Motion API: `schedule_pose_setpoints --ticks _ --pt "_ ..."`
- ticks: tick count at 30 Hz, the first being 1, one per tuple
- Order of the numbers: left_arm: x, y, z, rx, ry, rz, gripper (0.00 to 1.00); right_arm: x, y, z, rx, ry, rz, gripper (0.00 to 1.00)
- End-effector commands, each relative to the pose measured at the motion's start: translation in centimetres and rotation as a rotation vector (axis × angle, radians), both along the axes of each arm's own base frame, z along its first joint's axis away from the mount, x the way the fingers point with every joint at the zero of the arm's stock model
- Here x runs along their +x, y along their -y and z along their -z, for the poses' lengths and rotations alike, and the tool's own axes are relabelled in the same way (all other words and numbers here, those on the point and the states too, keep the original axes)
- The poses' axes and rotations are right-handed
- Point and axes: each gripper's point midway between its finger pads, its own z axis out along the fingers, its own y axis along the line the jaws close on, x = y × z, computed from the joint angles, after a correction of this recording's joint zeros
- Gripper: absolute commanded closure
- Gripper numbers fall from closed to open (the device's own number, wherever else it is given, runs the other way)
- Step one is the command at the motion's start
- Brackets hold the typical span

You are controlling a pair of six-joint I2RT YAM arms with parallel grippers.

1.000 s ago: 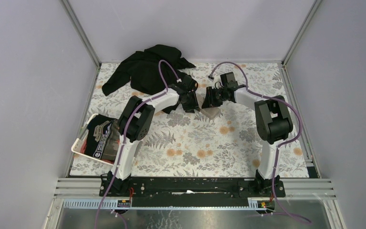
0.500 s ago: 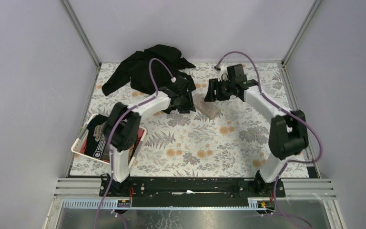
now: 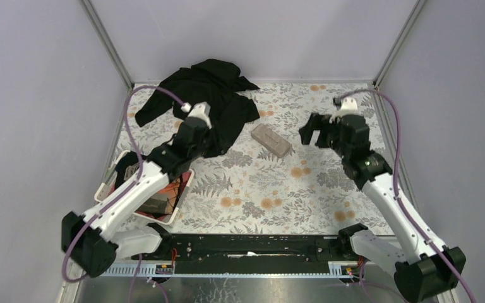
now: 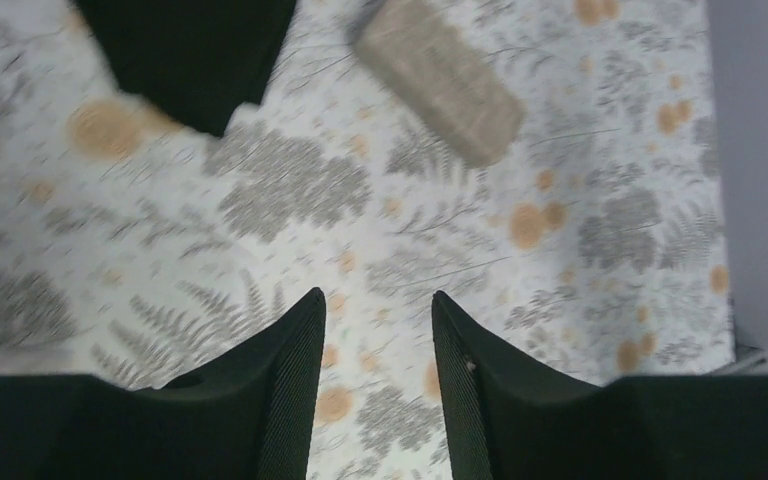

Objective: Organize the sunglasses
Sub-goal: Reset both arms

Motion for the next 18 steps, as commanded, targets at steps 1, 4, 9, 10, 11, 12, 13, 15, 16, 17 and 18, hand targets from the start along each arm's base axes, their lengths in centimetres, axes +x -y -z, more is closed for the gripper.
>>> schedule_pose_setpoints --ticks 1,4,9,10,11,12,13,15,16,17,18 --pt "-2.9 -4.8 3.1 0.092 0.000 -0.117 0.51 -1.8 3.1 5.8 0.043 -0.057 0.206 0.02" --pt "-4.4 -7.5 2.2 0.079 0.068 -0.197 0.47 -3.4 3.9 7.2 0.075 -0.062 0.247 0.00" --pt "-5.4 -11.1 -0.8 0.044 0.218 -0.322 0.17 -4.4 5.4 6.1 0.107 0.000 0.317 0.00" --pt "-5.5 -11.5 -1.3 0.039 0.236 -0.332 0.14 -4.4 5.8 5.6 0.115 0.019 0.336 0.00" --pt "-5.6 -11.7 -1.7 0.033 0.250 -0.340 0.13 -4.4 6.1 5.2 0.121 0.033 0.359 0.00" --pt "-5.6 -11.8 -2.1 0.032 0.260 -0.345 0.13 -4.3 6.5 4.9 0.132 0.044 0.384 0.00" --pt "-5.7 -12.0 -2.3 0.034 0.264 -0.350 0.13 -4.2 6.9 4.5 0.137 0.056 0.412 0.00" --pt "-5.6 -12.1 -2.5 0.041 0.260 -0.357 0.13 -4.1 7.1 4.2 0.135 0.062 0.420 0.00" --pt "-5.6 -12.2 -2.5 0.048 0.255 -0.360 0.13 -4.1 7.1 4.0 0.133 0.065 0.421 0.00" --pt "-5.6 -12.2 -2.5 0.053 0.252 -0.363 0.13 -4.0 7.1 4.0 0.130 0.063 0.421 0.00" --pt "-5.5 -12.2 -2.5 0.055 0.249 -0.366 0.13 -4.0 7.2 4.0 0.126 0.060 0.426 0.00"
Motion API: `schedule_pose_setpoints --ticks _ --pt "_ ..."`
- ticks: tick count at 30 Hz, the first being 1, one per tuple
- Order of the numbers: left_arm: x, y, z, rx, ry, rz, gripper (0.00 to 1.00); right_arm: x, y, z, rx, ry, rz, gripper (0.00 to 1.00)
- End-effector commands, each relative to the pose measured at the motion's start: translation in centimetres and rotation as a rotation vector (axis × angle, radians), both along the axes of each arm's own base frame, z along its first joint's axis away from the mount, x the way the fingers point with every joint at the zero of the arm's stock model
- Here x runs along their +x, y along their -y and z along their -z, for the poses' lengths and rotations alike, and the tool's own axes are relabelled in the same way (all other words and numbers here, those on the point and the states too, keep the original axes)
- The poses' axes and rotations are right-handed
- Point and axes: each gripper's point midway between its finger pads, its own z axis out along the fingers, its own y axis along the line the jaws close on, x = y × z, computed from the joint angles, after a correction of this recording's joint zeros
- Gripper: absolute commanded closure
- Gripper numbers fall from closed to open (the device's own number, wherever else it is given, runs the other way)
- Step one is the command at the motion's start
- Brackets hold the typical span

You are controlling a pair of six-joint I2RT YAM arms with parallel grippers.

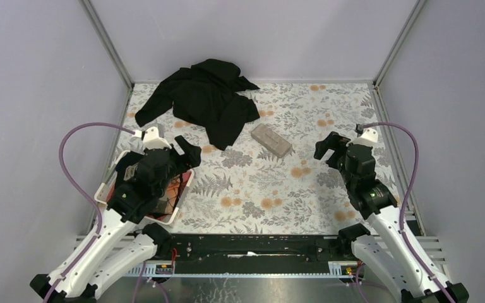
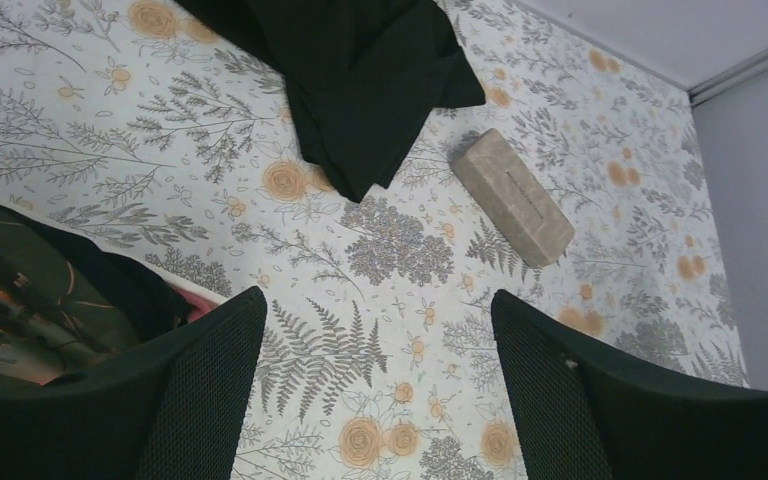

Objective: Organize the sunglasses
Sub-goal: Reset both arms

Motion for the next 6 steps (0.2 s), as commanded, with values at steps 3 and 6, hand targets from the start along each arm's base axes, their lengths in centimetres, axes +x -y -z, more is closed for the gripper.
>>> schedule_pose_setpoints --ticks 3,6 --pt "0.53 -1.04 -0.51 0.038 0.003 -0.060 0.13 1.09 0.60 -1.94 0.010 0.043 0.064 0.00" --pt "0.65 -0.98 -0.66 0.034 0.003 -0.063 0.13 1.21 0.07 -1.89 0.006 0.030 0.033 0.00"
